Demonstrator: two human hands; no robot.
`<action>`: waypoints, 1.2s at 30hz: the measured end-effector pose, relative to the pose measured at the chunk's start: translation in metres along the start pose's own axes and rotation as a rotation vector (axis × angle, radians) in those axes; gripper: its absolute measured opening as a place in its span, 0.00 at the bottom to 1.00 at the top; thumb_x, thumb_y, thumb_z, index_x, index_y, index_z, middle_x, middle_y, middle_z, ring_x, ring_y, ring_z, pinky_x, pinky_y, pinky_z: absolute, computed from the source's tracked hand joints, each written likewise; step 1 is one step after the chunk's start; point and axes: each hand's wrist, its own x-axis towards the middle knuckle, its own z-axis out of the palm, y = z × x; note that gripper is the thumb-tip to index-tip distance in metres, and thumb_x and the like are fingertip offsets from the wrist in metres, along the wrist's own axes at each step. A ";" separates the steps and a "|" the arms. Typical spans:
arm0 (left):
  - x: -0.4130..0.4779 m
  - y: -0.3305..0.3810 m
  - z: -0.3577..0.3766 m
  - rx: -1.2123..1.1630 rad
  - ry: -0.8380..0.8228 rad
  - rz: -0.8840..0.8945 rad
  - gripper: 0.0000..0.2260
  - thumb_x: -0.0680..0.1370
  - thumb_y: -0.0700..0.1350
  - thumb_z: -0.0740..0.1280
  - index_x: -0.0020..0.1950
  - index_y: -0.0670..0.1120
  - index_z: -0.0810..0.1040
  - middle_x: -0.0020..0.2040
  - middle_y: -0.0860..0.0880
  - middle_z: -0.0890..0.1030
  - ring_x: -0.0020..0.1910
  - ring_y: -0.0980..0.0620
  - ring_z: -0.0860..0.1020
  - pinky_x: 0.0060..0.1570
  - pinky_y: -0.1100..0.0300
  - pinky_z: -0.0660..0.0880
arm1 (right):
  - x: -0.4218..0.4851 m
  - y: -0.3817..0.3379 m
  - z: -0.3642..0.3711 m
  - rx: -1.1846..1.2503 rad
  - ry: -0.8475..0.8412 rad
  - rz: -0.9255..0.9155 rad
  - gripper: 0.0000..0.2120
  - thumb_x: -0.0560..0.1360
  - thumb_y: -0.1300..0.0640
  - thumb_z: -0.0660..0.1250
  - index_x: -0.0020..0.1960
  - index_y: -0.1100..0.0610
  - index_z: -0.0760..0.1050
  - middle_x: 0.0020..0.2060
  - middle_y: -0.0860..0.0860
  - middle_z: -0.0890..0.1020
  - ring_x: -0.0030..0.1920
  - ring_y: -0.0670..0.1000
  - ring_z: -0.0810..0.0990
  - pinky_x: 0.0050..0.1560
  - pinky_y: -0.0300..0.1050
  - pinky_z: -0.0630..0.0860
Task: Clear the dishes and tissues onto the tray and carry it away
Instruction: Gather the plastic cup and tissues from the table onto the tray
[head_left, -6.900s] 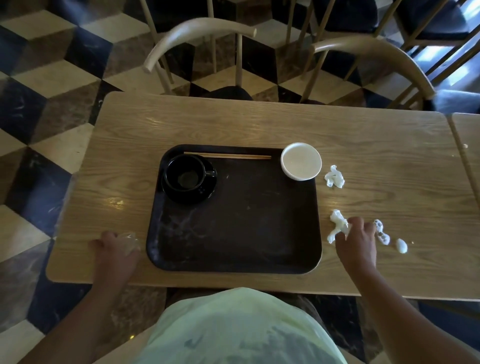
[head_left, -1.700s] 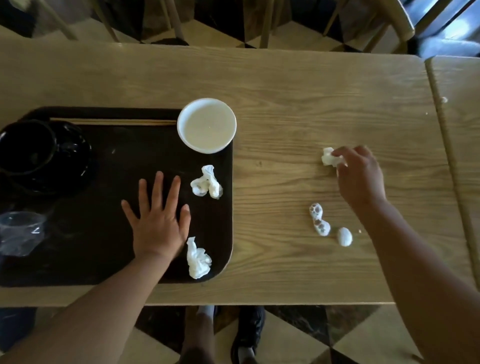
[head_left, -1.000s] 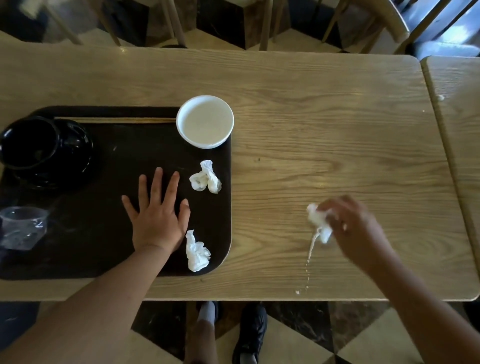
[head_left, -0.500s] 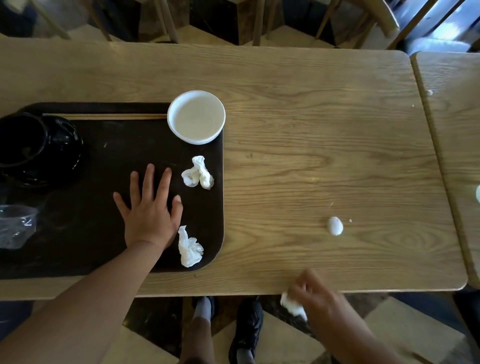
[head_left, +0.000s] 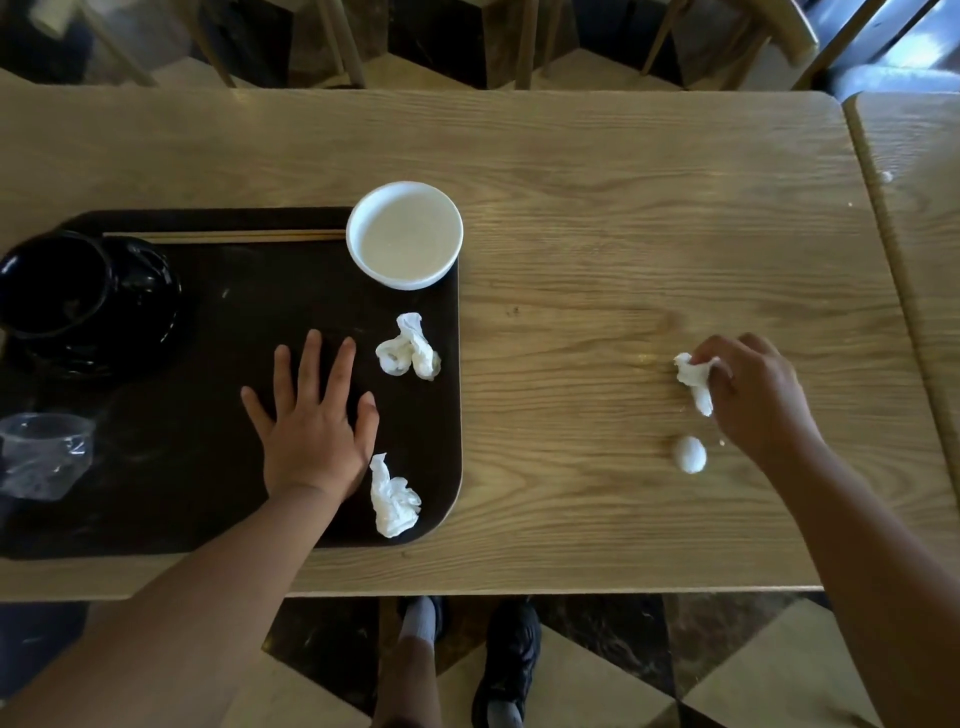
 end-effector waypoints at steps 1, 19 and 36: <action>0.000 0.000 0.000 -0.002 0.001 0.000 0.27 0.80 0.57 0.54 0.79 0.56 0.55 0.81 0.47 0.54 0.80 0.40 0.48 0.72 0.29 0.48 | -0.003 -0.004 0.003 -0.006 0.005 -0.013 0.10 0.76 0.67 0.60 0.49 0.59 0.79 0.45 0.54 0.75 0.40 0.58 0.77 0.38 0.44 0.68; 0.000 -0.001 0.000 0.003 -0.013 0.000 0.27 0.80 0.58 0.52 0.80 0.56 0.53 0.82 0.48 0.51 0.80 0.41 0.47 0.72 0.29 0.48 | -0.095 -0.013 -0.013 0.101 -0.057 -0.030 0.10 0.73 0.73 0.65 0.47 0.61 0.80 0.47 0.54 0.78 0.39 0.51 0.77 0.36 0.33 0.71; 0.000 0.001 -0.002 -0.017 -0.003 0.006 0.27 0.80 0.56 0.54 0.79 0.56 0.55 0.81 0.47 0.54 0.80 0.40 0.49 0.72 0.28 0.49 | -0.214 -0.038 0.009 0.206 -0.286 -0.061 0.10 0.77 0.51 0.63 0.39 0.51 0.76 0.40 0.46 0.75 0.32 0.45 0.76 0.30 0.34 0.75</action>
